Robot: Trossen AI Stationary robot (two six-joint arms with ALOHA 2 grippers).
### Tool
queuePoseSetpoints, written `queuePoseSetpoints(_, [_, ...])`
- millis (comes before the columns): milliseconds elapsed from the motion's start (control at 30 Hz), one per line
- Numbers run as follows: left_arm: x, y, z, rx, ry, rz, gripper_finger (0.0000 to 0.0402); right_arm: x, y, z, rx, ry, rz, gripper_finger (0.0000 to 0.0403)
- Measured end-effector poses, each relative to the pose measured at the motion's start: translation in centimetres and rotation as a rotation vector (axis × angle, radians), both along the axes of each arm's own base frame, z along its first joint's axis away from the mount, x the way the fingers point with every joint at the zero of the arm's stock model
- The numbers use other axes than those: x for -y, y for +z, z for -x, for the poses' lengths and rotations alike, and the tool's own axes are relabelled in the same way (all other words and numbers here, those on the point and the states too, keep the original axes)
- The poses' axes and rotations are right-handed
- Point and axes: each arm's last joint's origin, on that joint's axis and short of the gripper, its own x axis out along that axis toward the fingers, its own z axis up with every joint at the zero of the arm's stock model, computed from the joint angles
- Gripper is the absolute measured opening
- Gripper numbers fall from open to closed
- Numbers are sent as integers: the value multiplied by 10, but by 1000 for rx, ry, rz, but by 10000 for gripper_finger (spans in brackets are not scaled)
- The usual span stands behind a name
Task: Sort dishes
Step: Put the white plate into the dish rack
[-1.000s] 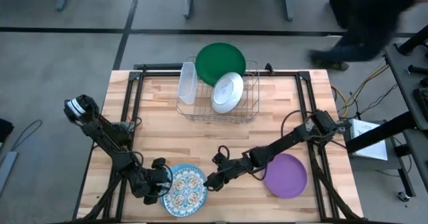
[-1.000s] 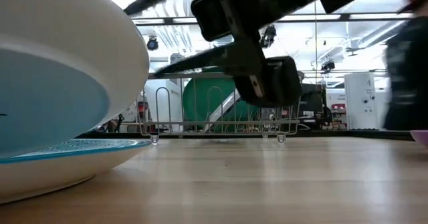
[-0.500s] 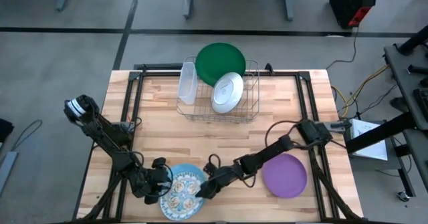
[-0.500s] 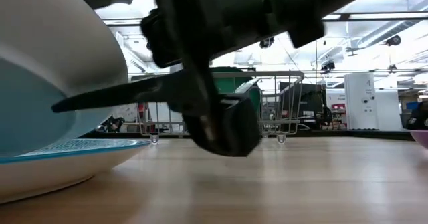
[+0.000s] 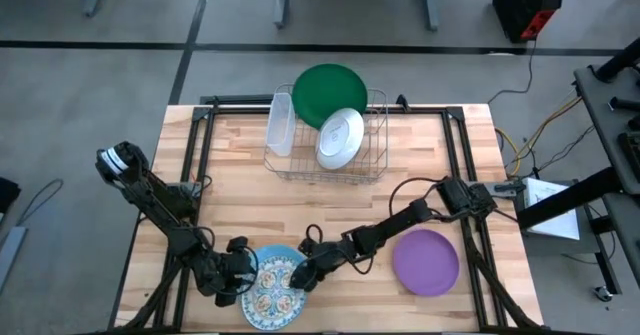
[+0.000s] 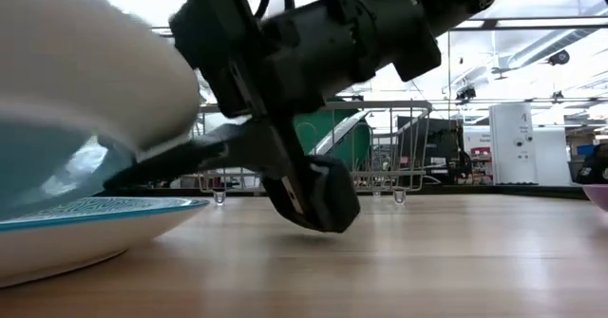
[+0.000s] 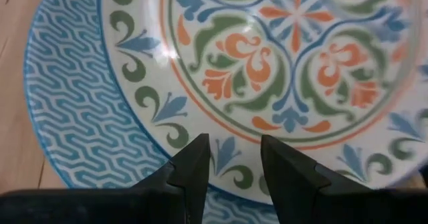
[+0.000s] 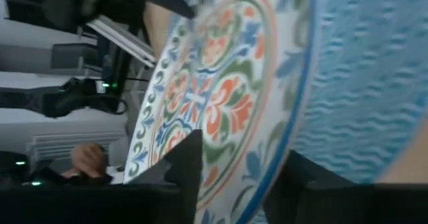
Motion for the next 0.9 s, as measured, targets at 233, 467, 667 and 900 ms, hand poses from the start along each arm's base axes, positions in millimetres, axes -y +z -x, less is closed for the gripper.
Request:
queuePoseSetpoints(233, [2, 13, -1, 44, -6, 49, 127, 4, -3, 0, -20, 1, 18, 18])
queuePoseSetpoints(467, [-3, 28, 0, 104, -3, 43, 127, 6, 1, -1, 26, 17, 56, 12])
queuePoseSetpoints(667, [-12, 39, 4, 159, 60, -9, 127, 13, 10, -3, 53, 16, 83, 11])
queuePoseSetpoints(900, [-20, 54, 9, 197, 76, 3, 127, 27, 32, 1, 48, 43, 180, 10])
